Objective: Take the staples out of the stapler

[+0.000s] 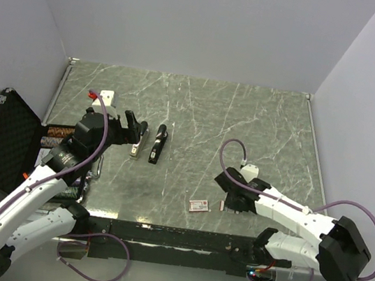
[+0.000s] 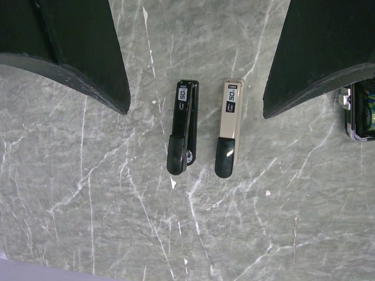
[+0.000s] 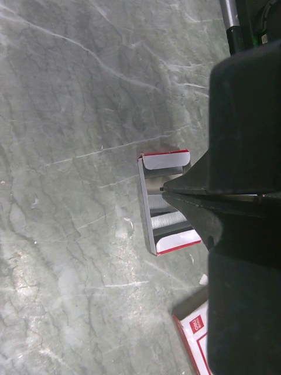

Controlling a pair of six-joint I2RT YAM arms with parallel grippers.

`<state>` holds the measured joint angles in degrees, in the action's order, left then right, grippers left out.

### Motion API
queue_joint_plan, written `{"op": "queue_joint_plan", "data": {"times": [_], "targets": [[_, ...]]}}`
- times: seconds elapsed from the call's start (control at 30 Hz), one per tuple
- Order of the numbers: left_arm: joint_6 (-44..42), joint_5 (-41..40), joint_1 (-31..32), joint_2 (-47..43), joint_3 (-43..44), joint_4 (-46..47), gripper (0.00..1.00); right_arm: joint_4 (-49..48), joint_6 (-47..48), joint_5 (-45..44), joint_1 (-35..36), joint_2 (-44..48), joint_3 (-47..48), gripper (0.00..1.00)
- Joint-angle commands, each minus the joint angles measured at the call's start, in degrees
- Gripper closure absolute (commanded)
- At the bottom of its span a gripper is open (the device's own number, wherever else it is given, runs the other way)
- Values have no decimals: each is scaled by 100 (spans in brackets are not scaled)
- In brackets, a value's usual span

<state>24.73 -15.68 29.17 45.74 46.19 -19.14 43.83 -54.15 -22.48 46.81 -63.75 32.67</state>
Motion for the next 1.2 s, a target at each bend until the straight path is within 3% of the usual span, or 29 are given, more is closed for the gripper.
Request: {"op": "queue_joint_plan", "data": {"times": [0.0,1.17], "targets": [[23,30,-25,6,39,226,1,-129,-17,-72,-49,-68,-32,100],[14,135,-25,32,39,261,1,186,-87,-90,-49,257,117,98]]}}
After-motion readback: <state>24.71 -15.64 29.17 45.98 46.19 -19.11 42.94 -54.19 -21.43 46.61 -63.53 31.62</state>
